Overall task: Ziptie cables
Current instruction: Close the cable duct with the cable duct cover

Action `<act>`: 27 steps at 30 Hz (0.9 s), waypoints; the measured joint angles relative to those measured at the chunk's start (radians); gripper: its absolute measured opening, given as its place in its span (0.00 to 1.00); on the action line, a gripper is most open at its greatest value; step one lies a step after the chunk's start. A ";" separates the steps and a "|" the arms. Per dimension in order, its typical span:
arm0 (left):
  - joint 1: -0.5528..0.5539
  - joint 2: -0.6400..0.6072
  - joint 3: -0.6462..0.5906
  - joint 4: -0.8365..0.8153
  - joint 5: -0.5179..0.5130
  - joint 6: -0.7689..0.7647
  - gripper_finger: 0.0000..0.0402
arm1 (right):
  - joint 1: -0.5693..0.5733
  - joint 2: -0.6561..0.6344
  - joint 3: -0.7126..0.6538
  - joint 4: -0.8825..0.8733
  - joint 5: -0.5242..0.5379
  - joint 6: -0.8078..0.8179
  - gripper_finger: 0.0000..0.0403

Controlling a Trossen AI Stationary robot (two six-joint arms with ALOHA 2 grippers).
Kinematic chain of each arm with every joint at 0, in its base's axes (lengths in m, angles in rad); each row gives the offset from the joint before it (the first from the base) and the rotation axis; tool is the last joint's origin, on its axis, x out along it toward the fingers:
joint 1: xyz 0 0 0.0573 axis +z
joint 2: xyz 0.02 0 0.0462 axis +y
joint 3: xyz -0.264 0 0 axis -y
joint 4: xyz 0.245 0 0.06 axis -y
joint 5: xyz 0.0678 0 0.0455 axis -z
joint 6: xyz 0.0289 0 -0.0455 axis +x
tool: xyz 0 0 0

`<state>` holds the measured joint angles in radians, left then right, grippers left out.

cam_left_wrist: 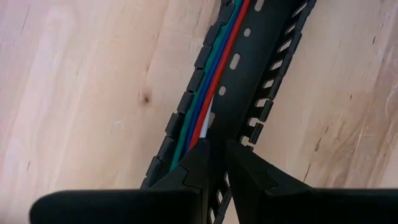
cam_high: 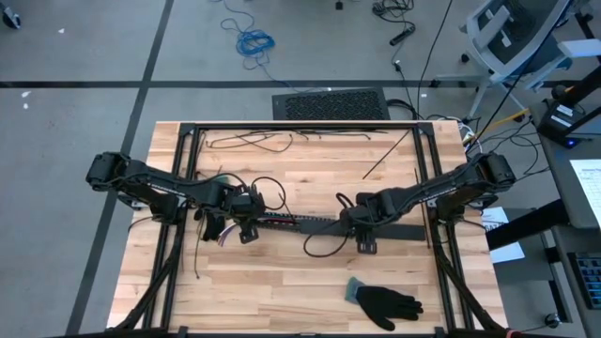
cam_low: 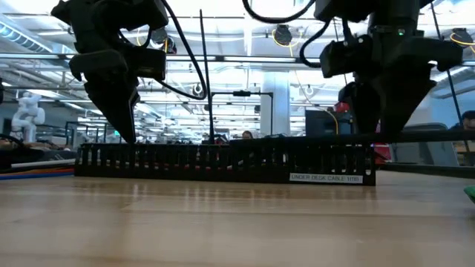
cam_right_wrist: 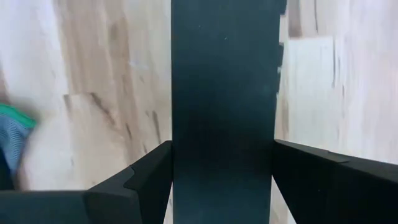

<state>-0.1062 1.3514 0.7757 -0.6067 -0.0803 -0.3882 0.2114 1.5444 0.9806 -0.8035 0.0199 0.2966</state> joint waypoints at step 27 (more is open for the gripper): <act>0.000 0.000 0.000 0.008 0.000 -0.051 0.13 | 0.025 0.000 0.001 0.044 0.063 0.059 0.56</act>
<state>-0.1059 1.3514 0.7757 -0.5990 -0.0799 -0.4389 0.2366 1.5444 0.9813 -0.7595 0.0831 0.3560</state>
